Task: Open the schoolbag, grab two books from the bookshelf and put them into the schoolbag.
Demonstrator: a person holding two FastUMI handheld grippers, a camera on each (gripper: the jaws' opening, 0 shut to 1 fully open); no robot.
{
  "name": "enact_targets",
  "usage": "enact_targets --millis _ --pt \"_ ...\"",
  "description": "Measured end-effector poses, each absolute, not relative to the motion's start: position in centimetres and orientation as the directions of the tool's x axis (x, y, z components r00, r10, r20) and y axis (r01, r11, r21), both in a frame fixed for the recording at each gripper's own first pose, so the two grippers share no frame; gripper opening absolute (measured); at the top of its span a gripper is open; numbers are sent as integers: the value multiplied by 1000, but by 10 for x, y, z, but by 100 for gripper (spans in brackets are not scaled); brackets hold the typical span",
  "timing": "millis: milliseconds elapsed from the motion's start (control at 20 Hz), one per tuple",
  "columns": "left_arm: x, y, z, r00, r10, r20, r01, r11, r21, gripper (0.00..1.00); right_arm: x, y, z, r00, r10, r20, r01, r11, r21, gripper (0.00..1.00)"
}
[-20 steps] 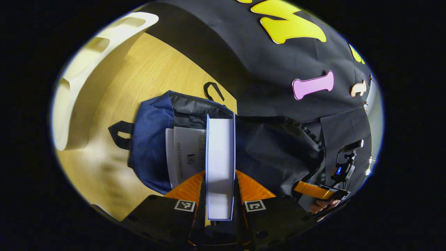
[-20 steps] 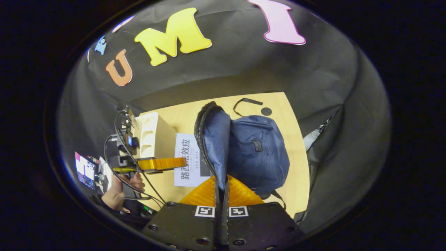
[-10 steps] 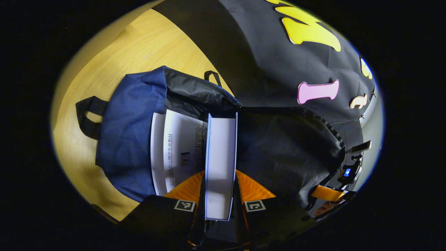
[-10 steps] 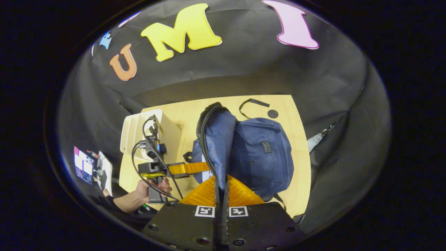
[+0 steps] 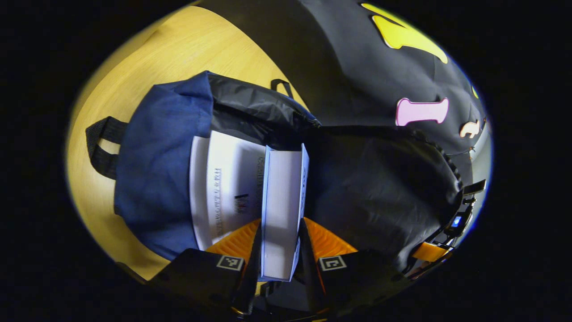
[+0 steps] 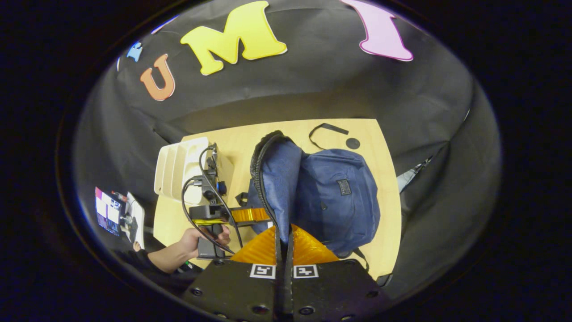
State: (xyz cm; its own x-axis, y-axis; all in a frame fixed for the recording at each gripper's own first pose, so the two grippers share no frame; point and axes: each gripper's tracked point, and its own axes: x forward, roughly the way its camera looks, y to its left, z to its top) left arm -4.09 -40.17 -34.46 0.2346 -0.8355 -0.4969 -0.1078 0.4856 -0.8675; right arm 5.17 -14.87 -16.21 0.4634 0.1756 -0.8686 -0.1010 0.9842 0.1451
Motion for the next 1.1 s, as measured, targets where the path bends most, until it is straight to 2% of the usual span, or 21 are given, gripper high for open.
enact_targets --millis 50,250,350,400,450,550,600,850,900,950,1100 --pt "-43 -398 -350 222 -821 -525 -112 513 -851 53 51 -148 -164 461 175 -870 -104 984 143 0" --pt "-47 -378 -359 202 -748 -632 -96 627 -773 63 50 -141 -169 452 186 -873 -110 982 152 0" --pt "-47 -365 -356 209 -690 -693 -66 697 -714 64 51 -138 -170 451 188 -872 -115 982 152 3" --pt "-48 -359 -355 211 -663 -718 -51 727 -685 64 51 -137 -170 450 190 -873 -117 981 153 0" --pt "-48 -353 -351 214 -638 -740 -36 752 -659 65 50 -135 -171 447 192 -874 -119 981 154 3" --pt "-50 -338 -341 225 -589 -776 -5 796 -606 65 50 -130 -174 443 195 -875 -122 980 157 0" --pt "-51 -330 -336 235 -568 -789 9 813 -582 65 50 -127 -175 441 197 -876 -123 980 158 3" --pt "-50 -279 -309 335 -412 -847 101 910 -403 65 50 -109 -186 430 197 -881 -137 979 152 3" --pt "-49 -268 -302 363 -377 -852 126 926 -356 65 50 -105 -189 426 198 -883 -139 979 152 0" --pt "-50 -260 -297 379 -349 -857 143 937 -318 65 50 -99 -193 422 198 -885 -139 979 153 3" --pt "-52 -231 -281 424 -268 -865 178 961 -210 65 49 -84 -202 421 201 -885 -142 978 155 1"
